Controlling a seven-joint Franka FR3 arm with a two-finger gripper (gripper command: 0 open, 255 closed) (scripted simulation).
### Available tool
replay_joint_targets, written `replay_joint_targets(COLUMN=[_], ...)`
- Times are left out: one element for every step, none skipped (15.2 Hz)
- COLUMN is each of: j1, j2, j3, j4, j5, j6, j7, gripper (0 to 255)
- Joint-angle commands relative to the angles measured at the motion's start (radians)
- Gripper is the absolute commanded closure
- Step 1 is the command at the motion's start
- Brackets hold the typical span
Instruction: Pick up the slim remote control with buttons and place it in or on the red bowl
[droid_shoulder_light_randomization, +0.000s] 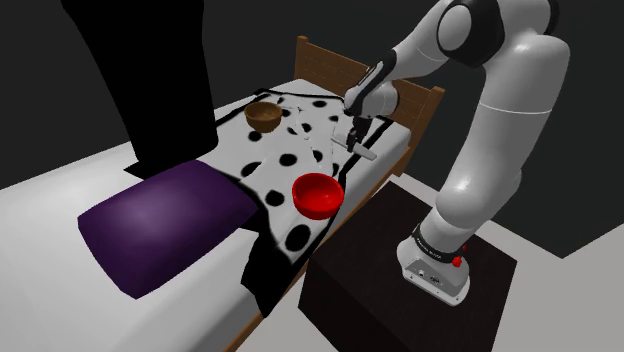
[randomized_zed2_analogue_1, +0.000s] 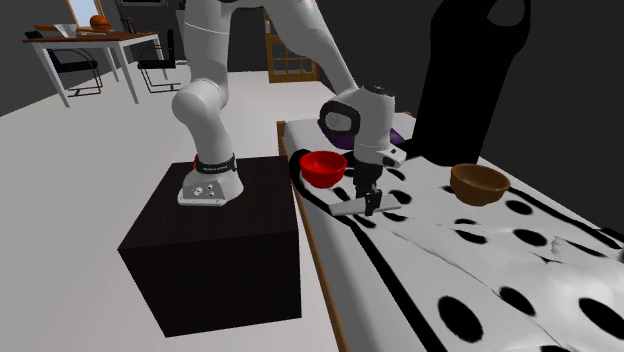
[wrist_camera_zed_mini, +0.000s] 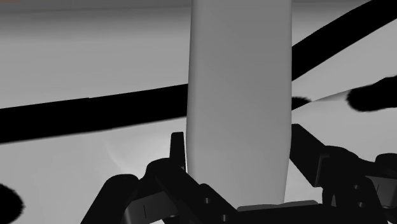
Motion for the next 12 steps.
replay_joint_targets(j1=[0.007, 0.009, 0.012, 0.014, 0.016, 0.018, 0.02, 0.022, 0.023, 0.024, 0.025, 0.026], j2=[-0.027, -0.04, -0.052, -0.065, -0.077, -0.09, -0.102, -0.114, -0.126, -0.137, -0.149, -0.16], j3=[-0.01, -0.014, -0.018, -0.022, -0.025, -0.028, -0.031, -0.033, -0.036, -0.038, -0.039, -0.041], j4=[0.001, 0.001, 0.001, 0.002, 0.003, 0.004, 0.005, 0.007, 0.009, 0.011, 0.013, 0.016], j5=[-0.02, -0.029, -0.038, -0.047, -0.056, -0.064, -0.073, -0.081, -0.089, -0.097, -0.104, -0.112], j6=[-0.026, -0.038, -0.05, -0.062, -0.075, -0.087, -0.1, -0.112, -0.125, -0.138, -0.151, -0.164], j7=[0.014, 0.021, 0.027, 0.034, 0.04, 0.046, 0.052, 0.058, 0.064, 0.069, 0.075, 0.08], gripper=[255, 255, 255, 255, 255, 255, 255, 255, 255, 255, 255, 255])
